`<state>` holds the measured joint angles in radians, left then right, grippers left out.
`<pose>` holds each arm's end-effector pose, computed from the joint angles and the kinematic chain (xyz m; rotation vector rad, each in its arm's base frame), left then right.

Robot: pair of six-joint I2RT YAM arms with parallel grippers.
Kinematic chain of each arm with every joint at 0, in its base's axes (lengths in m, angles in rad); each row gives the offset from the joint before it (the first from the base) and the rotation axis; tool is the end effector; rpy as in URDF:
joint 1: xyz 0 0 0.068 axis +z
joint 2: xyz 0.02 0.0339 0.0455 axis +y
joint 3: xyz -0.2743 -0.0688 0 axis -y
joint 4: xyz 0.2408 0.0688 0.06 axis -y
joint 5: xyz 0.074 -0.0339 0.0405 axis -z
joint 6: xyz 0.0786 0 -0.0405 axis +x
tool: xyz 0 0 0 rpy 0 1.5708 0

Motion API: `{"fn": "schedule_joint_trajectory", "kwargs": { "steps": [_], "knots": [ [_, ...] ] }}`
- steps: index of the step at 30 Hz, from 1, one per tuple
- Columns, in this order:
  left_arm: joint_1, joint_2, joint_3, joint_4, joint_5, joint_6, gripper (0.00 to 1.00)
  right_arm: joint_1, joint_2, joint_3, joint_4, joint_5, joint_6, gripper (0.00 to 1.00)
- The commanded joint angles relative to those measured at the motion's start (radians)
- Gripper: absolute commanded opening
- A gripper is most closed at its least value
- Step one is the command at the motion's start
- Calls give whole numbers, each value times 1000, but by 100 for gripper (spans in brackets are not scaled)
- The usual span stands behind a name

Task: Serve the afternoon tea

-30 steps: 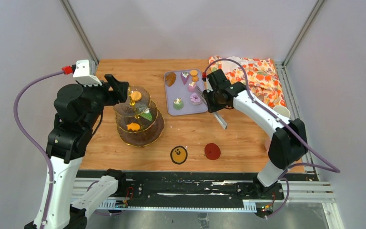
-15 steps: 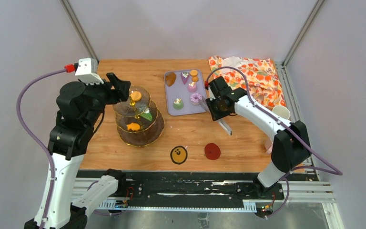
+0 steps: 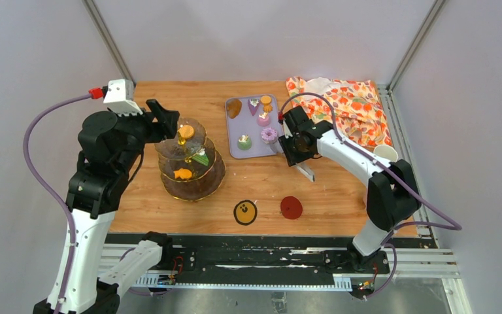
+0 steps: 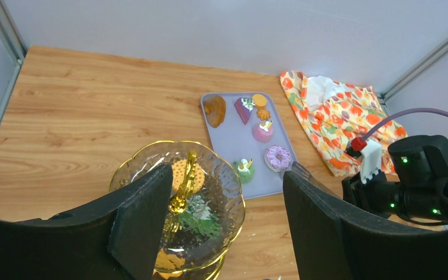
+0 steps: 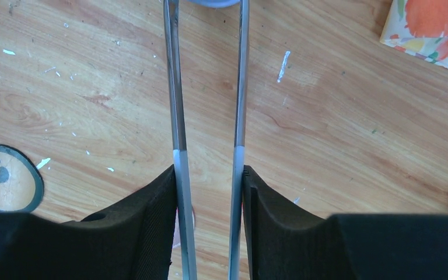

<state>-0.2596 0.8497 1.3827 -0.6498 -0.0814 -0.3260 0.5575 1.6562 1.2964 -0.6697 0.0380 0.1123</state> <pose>0.1632 -0.0367 0.4758 -0.1180 1.6967 -0.3701 0.3143 0.1924 0.2274 -0.5631 2.5503 0.1913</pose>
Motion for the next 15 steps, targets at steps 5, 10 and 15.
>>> {"fn": "schedule_joint_trajectory", "kwargs": {
  "steps": [5,10,15],
  "knots": [
    [-6,-9,6,21,-12,6,74,-9,63,54,42,5,24,43],
    [-6,-14,8,16,-18,8,74,-11,86,78,53,3,38,45],
    [-5,-16,7,13,-22,9,74,-12,117,110,57,0,44,46]
  ]
}}
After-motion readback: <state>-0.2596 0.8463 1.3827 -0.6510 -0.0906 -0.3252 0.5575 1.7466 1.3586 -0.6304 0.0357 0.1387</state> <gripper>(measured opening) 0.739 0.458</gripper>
